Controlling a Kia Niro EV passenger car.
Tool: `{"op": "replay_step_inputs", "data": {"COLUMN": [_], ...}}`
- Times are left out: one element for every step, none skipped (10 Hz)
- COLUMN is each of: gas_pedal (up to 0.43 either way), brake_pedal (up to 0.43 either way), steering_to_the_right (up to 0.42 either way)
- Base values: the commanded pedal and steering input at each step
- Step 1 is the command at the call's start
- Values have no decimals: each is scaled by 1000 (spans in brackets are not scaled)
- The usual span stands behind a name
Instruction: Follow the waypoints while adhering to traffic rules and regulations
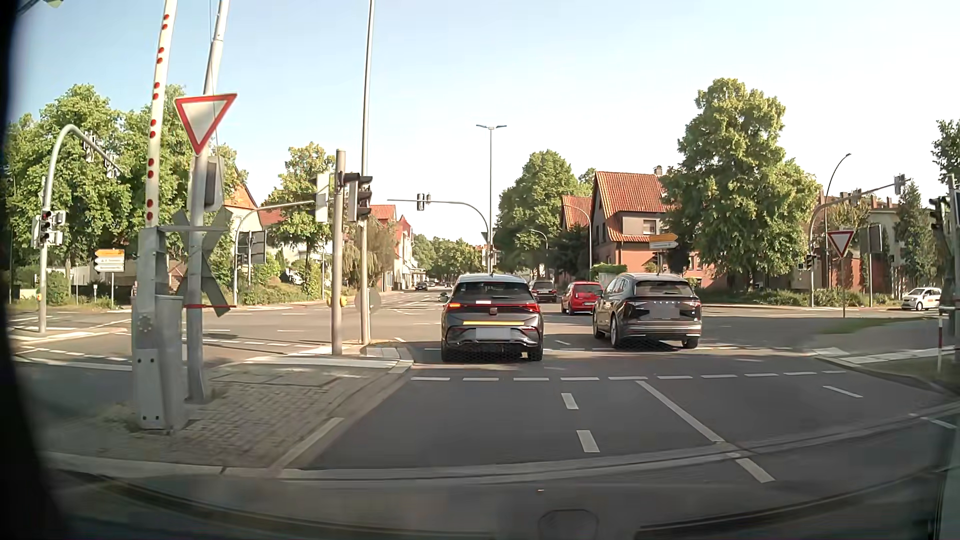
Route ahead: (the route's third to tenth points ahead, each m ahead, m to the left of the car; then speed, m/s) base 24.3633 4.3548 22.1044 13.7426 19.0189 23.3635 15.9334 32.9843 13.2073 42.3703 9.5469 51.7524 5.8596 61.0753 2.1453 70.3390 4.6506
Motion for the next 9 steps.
{"op": "replay_step_inputs", "data": {"gas_pedal": [20,39,67,98,98,118,118,118,118], "brake_pedal": [6,6,6,6,6,6,6,6,6], "steering_to_the_right": [-12,-16,-20,-20,-20,-20,-19,-18,-27]}}
